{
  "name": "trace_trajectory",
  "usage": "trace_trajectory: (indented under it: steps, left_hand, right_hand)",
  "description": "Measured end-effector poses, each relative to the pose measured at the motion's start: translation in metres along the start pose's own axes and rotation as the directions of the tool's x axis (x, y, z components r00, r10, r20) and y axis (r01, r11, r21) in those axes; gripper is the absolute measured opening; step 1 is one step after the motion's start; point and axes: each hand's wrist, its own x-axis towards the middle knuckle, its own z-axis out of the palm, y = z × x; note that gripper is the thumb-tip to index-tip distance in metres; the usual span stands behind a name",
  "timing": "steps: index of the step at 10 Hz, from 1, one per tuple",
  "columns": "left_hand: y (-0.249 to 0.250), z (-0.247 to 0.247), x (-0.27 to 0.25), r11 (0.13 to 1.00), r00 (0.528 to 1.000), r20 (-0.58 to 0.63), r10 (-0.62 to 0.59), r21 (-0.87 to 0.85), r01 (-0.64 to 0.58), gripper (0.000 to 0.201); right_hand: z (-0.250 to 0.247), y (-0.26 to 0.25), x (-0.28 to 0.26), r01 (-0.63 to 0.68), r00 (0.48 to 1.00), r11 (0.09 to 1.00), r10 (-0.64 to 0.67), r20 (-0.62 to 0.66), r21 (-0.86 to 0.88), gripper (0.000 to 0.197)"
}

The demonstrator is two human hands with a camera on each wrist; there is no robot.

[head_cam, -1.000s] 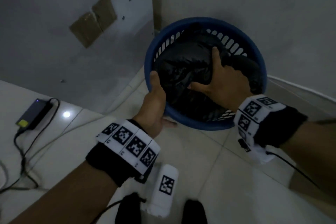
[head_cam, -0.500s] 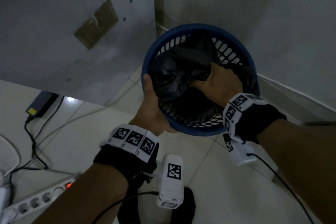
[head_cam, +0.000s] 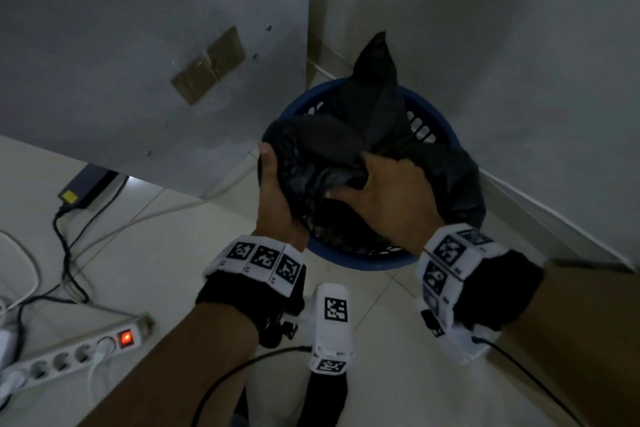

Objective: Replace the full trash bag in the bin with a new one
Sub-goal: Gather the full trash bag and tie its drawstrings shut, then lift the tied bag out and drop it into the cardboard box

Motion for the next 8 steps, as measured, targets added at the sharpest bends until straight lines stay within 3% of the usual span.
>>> trace_trajectory:
  steps: [1,2,3,5,6,7,8]
  left_hand:
    - [0.002,-0.010,-0.004,0.995,0.999,-0.040,-0.017,0.097,0.021,0.073]
    - [-0.002,-0.027,0.006,0.996,0.994,-0.109,-0.027,0.080,0.036,0.083]
    - [0.001,-0.030,0.006,0.985,0.991,-0.131,-0.003,0.169,0.025,0.095]
    - [0.015,-0.030,-0.002,0.976,0.985,-0.151,-0.090,0.182,0.117,0.107]
    - [0.036,0.001,-0.040,0.958,0.985,-0.119,-0.128,0.243,0.154,0.064]
    - [0.057,0.038,-0.092,0.954,0.985,-0.084,-0.149,0.251,0.166,0.050]
    - [0.073,0.035,-0.100,0.974,0.980,-0.007,-0.200,0.109,0.200,0.066]
  right_hand:
    - [-0.039,-0.004,0.009,-0.037,0.998,0.990,0.044,-0.045,0.136,0.039]
    - [-0.065,-0.005,0.012,-0.108,0.992,0.953,0.124,-0.039,0.283,0.037]
    - [-0.070,-0.006,0.011,-0.165,0.980,0.930,0.193,-0.055,0.327,0.034]
    - [-0.111,-0.025,0.003,-0.215,0.905,0.727,0.399,-0.146,0.653,0.027]
    - [-0.139,-0.038,-0.012,-0.221,0.874,0.622,0.468,-0.131,0.751,0.048]
    - [-0.167,-0.056,-0.031,-0.214,0.858,0.551,0.501,-0.114,0.807,0.051]
    - [-0.198,-0.080,-0.053,-0.198,0.856,0.515,0.505,-0.108,0.834,0.051]
